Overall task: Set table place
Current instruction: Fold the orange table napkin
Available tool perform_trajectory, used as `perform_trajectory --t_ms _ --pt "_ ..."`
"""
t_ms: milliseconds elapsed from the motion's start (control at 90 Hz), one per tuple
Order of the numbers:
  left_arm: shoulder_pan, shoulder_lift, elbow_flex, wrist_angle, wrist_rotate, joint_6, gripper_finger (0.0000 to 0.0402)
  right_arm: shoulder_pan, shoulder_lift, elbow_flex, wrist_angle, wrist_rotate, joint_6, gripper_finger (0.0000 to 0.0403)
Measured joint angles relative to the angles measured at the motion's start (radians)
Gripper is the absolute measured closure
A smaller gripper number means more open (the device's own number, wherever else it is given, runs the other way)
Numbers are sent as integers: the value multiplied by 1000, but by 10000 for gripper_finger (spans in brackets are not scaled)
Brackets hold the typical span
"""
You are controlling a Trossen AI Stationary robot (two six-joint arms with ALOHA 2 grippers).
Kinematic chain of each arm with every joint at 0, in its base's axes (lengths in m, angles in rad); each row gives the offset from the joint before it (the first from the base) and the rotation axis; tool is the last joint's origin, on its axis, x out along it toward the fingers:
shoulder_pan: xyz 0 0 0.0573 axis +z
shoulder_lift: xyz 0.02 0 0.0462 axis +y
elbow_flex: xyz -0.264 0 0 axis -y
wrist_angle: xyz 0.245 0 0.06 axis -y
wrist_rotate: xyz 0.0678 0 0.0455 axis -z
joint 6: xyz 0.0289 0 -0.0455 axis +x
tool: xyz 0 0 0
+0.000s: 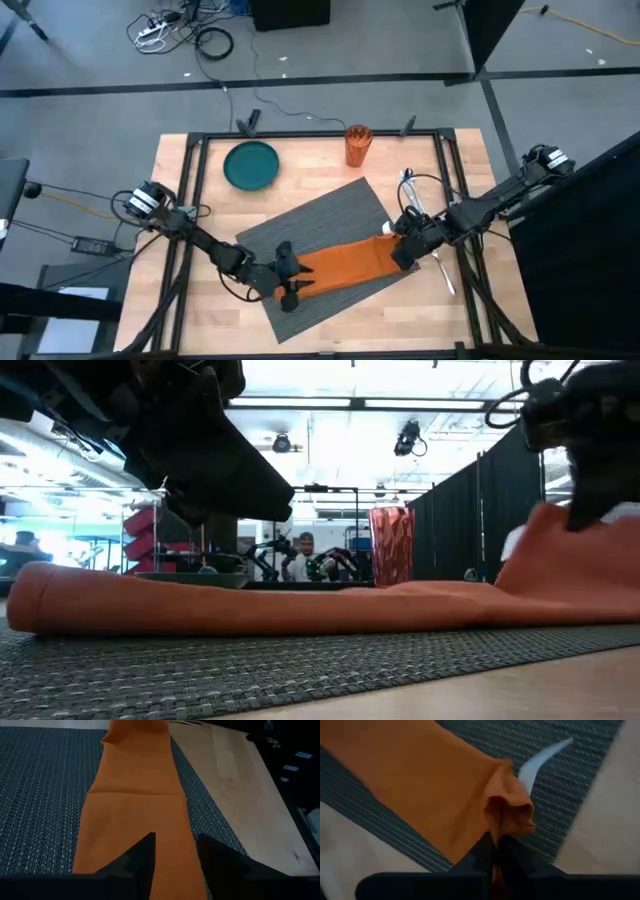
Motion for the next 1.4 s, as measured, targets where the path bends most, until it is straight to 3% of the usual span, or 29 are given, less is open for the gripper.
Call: perform_trajectory --t_ms 456,678,956,1400 --pt "0 5 0 -23 0 -2 270 -40 31 2 363 14 -31 403" --pt "-5 3 1 -66 39 -5 270 -46 154 2 613 14 -41 403" --pt "-72 3 1 -268 76 -92 270 -77 339 6 998 -5 -45 403" --pt "-113 -6 0 -302 52 -110 270 -103 578 222 1048 -25 -56 403"
